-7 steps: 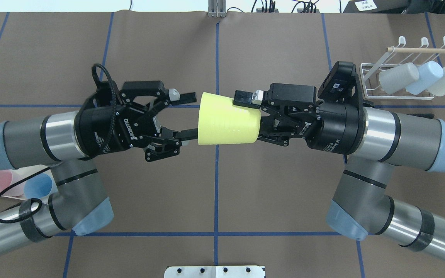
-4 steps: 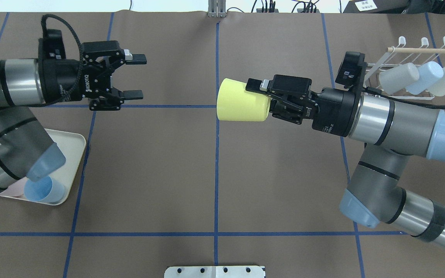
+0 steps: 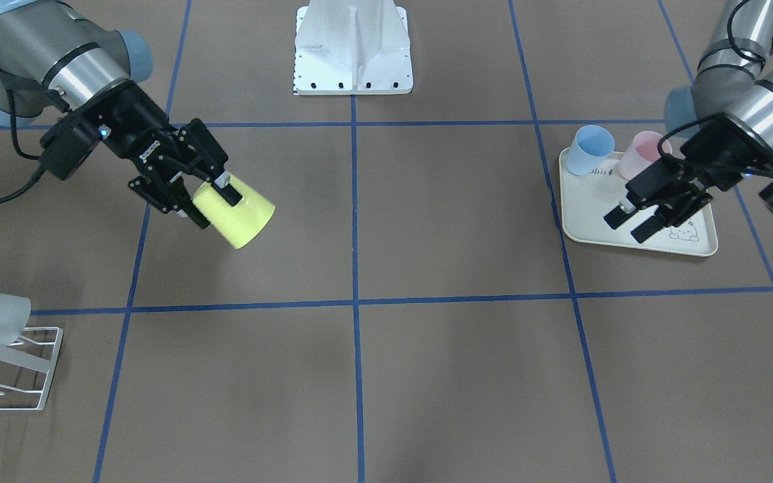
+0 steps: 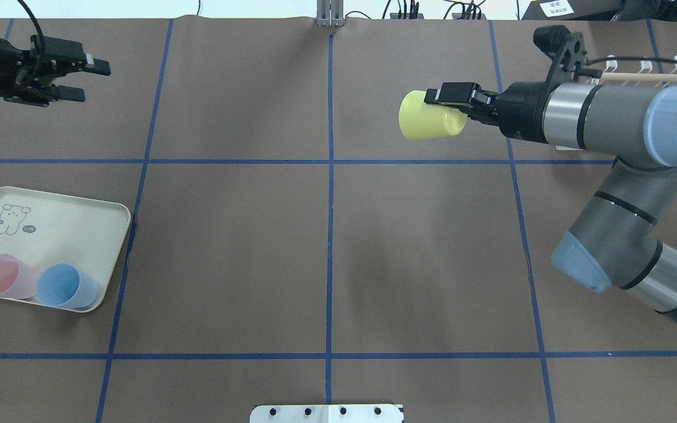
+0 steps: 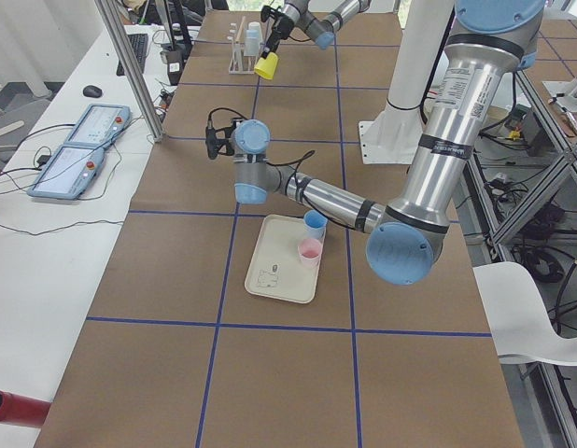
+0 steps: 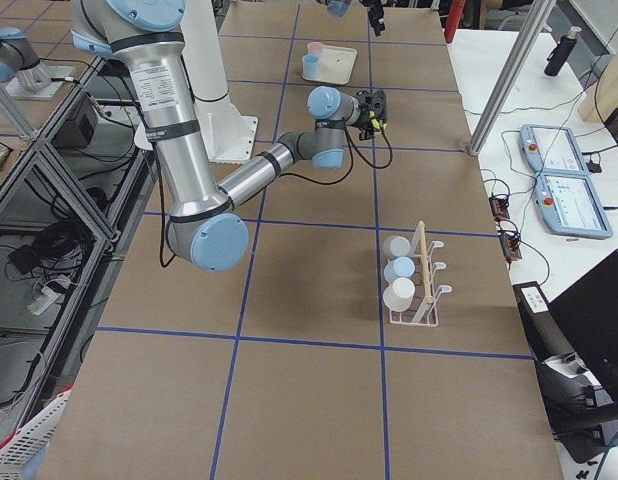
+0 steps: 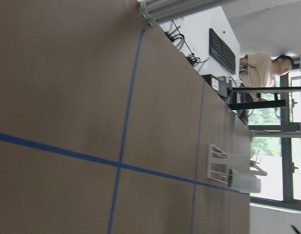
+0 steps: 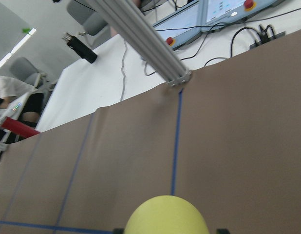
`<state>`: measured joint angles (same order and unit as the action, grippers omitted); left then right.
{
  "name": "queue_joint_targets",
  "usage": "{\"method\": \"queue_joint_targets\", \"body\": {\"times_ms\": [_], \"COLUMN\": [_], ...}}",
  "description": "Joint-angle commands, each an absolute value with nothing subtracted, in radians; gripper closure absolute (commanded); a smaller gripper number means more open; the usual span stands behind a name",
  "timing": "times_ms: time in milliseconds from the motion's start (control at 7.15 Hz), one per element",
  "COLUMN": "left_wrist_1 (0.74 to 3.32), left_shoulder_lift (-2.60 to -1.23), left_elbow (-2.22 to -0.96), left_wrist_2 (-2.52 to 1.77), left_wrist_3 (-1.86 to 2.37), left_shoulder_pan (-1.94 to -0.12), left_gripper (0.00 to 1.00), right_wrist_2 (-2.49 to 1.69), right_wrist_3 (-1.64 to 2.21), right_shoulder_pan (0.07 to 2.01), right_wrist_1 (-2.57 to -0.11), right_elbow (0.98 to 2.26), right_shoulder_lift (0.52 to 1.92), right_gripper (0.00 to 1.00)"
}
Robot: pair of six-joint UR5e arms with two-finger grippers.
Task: Transfer IKEA cup to right arm and place on rack
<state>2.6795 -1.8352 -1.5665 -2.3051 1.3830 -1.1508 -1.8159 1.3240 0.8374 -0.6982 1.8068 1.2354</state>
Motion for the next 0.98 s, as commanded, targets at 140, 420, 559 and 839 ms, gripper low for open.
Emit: {"method": "queue_joint_targets", "body": {"times_ms": [140,420,559,839], "left_wrist_1": [2.455,2.422,2.421,2.422], "left_shoulder_lift": [-1.744,-1.656,-1.625,-1.602], "left_elbow": [-1.569,-1.574,-1.574,-1.589], "left_wrist_2": [-2.307,-2.306,-2.299,-2.298], "left_wrist_3": [1.057,0.929,0.876,0.873], "left_shoulder_pan": [-1.221,-1.218,-1.219,-1.224], "left_gripper": [0.0,0.0,0.0,0.0], "right_wrist_2": [-2.076,-2.201,-2.259,-2.283], "right_wrist_3": [0.761,0.533,0.431,0.374], "right_shoulder_pan": [1.134,1.283,1.342,1.358], "right_wrist_1": [-1.257,-1.262,-1.267,-1.281], "right_elbow": [1.694,1.442,1.33,1.229], "right_shoulder_lift": [1.082,1.011,0.979,0.934], "right_gripper": [0.8,0.81,0.81,0.83]}}
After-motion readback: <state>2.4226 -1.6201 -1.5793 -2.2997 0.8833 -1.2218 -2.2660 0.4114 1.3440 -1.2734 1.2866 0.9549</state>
